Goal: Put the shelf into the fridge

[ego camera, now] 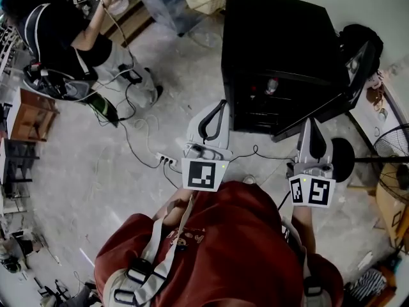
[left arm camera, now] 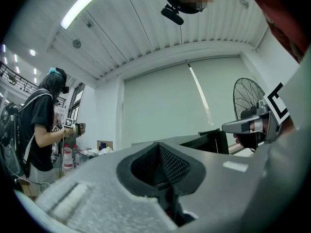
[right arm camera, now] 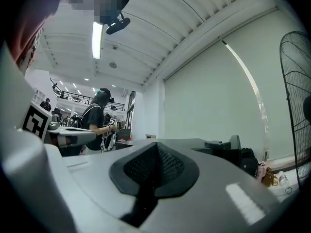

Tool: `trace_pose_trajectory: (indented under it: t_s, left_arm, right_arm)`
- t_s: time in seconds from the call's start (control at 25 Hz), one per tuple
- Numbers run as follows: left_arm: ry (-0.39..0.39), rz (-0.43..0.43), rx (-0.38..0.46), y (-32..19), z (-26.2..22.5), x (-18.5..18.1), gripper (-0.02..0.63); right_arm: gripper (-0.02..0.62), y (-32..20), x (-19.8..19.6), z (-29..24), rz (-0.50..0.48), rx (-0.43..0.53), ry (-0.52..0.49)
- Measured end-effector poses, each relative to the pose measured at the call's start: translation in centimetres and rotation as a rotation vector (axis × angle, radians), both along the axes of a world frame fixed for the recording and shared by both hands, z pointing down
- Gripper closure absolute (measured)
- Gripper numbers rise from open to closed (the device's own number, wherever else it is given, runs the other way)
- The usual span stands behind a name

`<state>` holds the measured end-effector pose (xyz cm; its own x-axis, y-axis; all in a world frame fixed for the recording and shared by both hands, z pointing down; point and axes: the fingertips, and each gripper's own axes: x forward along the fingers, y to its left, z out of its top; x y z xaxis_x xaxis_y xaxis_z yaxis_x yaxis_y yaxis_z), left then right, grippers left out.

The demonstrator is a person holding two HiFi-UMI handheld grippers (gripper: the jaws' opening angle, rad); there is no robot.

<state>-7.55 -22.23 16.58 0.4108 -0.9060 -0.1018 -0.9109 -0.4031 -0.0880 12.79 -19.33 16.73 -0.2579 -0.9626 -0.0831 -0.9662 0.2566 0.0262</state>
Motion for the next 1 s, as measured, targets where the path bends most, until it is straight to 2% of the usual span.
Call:
trace_pose_trajectory:
  t_s: [1.0]
  left_arm:
    - [-0.015,-0.013,-0.025,1.0,0.9,0.2,0.600]
  right_arm:
    - [0.597,0.5,0.5,1.3,-0.001,-0.040,-0.007]
